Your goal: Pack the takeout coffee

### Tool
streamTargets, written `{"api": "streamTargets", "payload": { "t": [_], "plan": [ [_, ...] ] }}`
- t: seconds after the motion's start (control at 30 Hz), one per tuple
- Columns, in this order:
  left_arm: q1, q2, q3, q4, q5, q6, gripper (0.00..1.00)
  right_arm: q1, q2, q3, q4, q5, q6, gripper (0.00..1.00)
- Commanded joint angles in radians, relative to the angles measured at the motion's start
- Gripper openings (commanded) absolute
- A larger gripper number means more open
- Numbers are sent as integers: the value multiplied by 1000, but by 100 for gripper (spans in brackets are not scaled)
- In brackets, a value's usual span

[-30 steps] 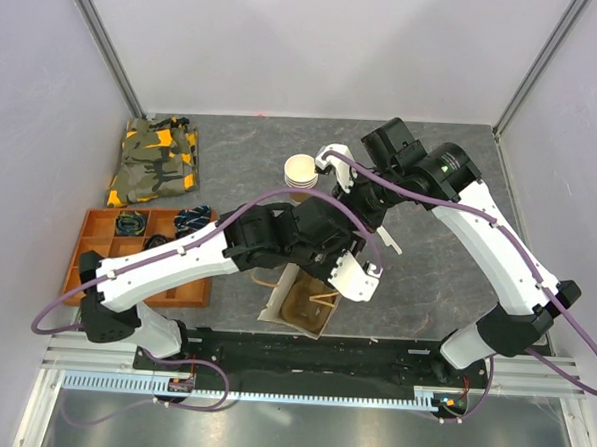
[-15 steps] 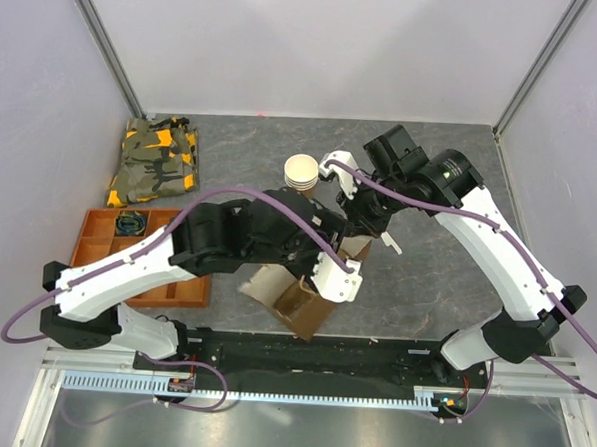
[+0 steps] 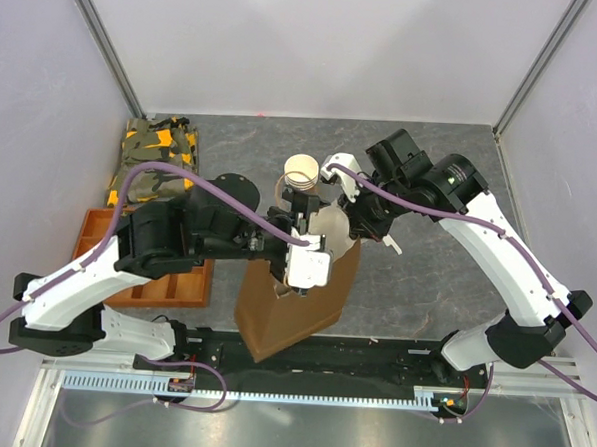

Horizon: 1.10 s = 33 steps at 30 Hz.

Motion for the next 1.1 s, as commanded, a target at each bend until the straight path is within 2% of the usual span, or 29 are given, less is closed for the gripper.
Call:
{"api": "streamTargets", "payload": {
  "t": [0.0,0.13,0.33,0.53,0.87,1.07],
  "plan": [
    [-6,-11,-33,39,22,-42,95,-8,-10,30,-81,70,-8,0],
    [-6,-5,-93,44,-27,5,94,-10,-7,41,-81,43,-9,0],
    [-8,53,-99,85,-142,87,93,-8,-5,47,-90,17,-20,0],
    [-20,66,-163,143,-179,173,94,-8,-18,44,-98,3,-31,0],
    [-92,70,-294,271,-366,341,96,-8,-35,18,-102,-10,-43,0],
    [-153,38,-323,352,-406,441,96,-8,-32,12,-102,-20,-48,0]
  ]
}}
